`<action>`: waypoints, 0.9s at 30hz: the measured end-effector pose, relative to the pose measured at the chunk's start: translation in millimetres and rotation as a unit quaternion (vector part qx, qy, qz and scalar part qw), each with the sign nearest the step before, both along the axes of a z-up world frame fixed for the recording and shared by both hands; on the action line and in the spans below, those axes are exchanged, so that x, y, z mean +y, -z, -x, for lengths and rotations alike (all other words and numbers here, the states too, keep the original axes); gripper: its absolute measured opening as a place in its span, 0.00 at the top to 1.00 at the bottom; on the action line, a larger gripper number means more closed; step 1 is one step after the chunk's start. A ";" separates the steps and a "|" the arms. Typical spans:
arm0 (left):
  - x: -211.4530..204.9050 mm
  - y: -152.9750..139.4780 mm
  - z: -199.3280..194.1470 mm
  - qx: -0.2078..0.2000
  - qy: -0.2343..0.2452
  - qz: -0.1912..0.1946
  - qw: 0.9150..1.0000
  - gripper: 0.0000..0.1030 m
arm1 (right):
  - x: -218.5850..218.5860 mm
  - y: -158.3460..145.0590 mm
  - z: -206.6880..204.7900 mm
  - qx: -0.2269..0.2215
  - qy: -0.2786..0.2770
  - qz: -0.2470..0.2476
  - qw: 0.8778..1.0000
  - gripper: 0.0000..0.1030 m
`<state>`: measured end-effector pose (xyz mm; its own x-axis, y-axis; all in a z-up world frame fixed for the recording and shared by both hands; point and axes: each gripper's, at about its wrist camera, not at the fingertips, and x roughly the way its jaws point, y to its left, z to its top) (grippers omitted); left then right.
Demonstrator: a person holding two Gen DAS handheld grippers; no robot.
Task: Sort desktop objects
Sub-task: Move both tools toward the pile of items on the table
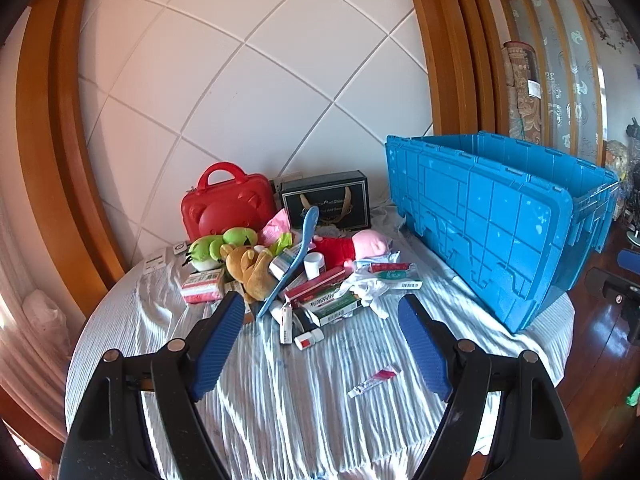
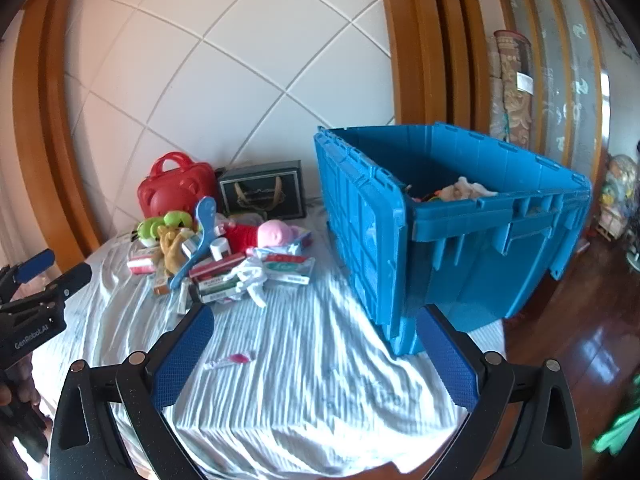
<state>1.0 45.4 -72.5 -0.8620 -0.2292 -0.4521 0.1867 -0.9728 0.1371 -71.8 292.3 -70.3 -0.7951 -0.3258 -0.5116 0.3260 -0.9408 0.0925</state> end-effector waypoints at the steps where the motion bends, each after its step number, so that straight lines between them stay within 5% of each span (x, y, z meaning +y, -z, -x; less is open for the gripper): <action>1: -2.1 6.6 -1.6 -0.005 -0.006 0.005 1.000 0.23 | -2.6 4.4 0.3 -0.001 -0.006 -0.004 1.000 0.00; 13: -66.7 59.5 15.5 -0.073 -0.067 0.014 0.995 0.23 | -62.6 37.9 33.6 -0.051 -0.092 -0.026 0.994 0.00; 27: -174.0 82.6 99.9 -0.098 -0.031 0.014 0.995 0.23 | -188.0 73.0 111.0 -0.104 -0.088 -0.055 0.989 0.00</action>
